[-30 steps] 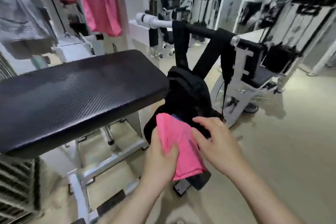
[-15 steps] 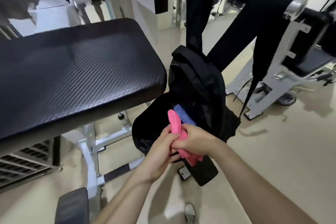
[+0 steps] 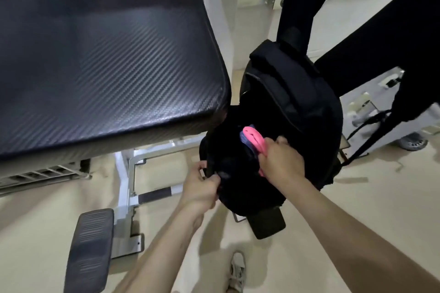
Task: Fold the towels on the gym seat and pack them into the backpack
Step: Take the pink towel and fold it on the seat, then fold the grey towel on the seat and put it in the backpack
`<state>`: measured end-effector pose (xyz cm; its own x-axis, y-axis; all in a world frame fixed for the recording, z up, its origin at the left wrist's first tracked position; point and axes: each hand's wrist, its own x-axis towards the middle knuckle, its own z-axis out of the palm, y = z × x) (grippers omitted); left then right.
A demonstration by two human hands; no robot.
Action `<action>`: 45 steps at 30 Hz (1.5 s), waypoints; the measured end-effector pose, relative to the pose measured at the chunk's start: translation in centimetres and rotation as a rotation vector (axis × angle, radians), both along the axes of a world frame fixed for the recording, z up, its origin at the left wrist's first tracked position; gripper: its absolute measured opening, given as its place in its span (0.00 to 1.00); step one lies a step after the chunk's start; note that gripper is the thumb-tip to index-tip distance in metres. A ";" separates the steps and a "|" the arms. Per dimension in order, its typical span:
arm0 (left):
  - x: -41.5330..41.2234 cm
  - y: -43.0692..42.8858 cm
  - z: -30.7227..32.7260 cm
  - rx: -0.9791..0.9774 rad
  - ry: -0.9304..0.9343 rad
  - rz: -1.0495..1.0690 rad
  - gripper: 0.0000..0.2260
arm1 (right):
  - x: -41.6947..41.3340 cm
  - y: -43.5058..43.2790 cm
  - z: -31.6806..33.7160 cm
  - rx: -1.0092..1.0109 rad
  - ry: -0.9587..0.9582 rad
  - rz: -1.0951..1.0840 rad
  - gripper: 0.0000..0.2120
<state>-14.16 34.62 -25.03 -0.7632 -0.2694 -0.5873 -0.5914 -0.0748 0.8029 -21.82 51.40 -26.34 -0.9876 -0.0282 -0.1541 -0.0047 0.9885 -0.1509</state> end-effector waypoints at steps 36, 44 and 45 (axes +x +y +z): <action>10.1 -8.6 13.2 -0.246 0.524 -0.506 0.16 | 12.8 -11.5 18.1 -0.441 0.363 0.140 0.09; 6.7 -18.6 23.3 -0.728 0.898 -0.258 0.18 | 9.2 -17.6 25.5 -0.388 0.492 0.350 0.14; 5.9 -20.0 23.9 -0.773 0.873 -0.227 0.17 | 8.4 -18.4 26.3 -0.392 0.491 0.380 0.16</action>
<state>-8.29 14.64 -1.09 -0.9005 -0.1309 0.4146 0.2414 0.6426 0.7272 -13.46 32.97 -0.05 -0.8513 -0.3443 0.3958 -0.4944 0.7790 -0.3858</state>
